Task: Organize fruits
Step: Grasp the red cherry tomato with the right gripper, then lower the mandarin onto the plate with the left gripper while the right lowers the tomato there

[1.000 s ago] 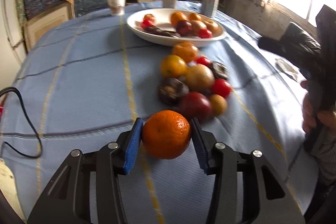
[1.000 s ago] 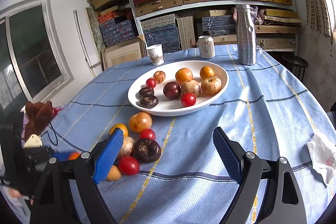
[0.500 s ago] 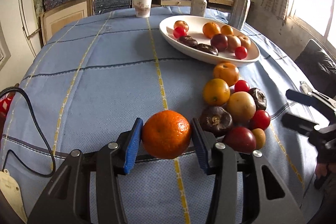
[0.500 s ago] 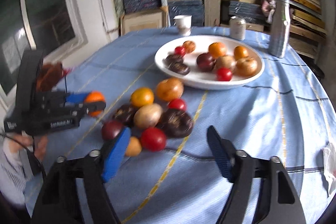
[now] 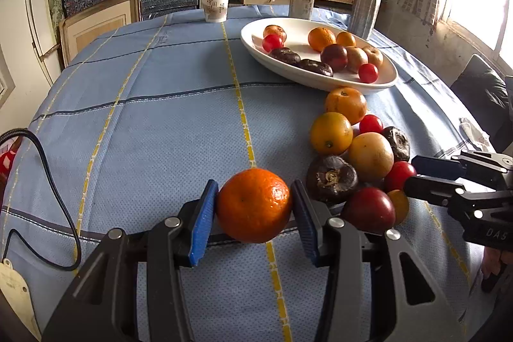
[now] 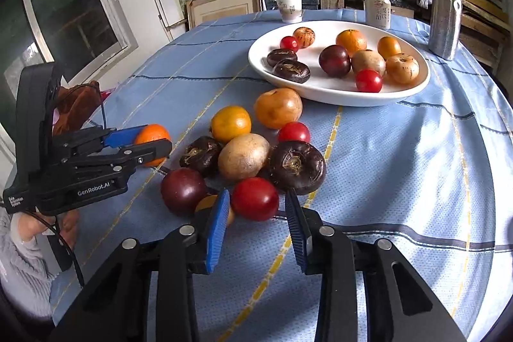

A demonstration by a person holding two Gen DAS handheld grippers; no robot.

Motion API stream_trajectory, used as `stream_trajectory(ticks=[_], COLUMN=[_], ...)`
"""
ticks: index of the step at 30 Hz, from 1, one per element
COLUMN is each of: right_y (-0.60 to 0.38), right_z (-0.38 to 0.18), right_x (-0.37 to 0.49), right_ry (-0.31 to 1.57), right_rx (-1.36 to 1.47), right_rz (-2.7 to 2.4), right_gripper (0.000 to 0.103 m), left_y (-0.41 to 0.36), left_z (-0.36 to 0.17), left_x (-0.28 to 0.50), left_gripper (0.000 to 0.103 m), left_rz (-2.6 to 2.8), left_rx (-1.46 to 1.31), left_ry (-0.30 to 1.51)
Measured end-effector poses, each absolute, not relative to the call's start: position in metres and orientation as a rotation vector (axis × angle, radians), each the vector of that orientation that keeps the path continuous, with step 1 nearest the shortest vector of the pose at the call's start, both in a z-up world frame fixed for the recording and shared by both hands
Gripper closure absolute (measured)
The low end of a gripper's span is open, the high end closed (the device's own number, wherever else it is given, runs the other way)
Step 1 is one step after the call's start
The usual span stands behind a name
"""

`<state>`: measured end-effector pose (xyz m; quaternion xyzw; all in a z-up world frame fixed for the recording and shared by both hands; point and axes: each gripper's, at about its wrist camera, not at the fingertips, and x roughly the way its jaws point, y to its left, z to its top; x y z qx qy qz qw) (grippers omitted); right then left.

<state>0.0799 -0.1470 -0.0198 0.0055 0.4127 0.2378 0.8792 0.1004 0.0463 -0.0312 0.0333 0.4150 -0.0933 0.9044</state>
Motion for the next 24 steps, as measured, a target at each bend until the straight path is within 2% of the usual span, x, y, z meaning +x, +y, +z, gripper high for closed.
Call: stream_trajectory(ticks=[7, 12, 24], right_y=[-0.159, -0.158, -0.165], right_z=[-0.025, -0.029, -0.026], right_x=[0.089, 0.096, 0.088], right_ry=[0.904, 0.93, 0.894], right_rx=[0.116, 0.184, 0.207], right_rz=[0.516, 0.537, 0.544], right_gripper=[0.067, 0.071, 0.072], left_y=[0.047, 0.046, 0.047], left_z=[-0.032, -0.032, -0.032], left_x=[0.101, 0.1, 0.1], left_gripper=[0.057, 0.057, 0.057], left_rz=[-0.193, -0.193, -0.196], left_rx=[0.068, 0.071, 0.056], left_ry=[0.859, 0.859, 0.857])
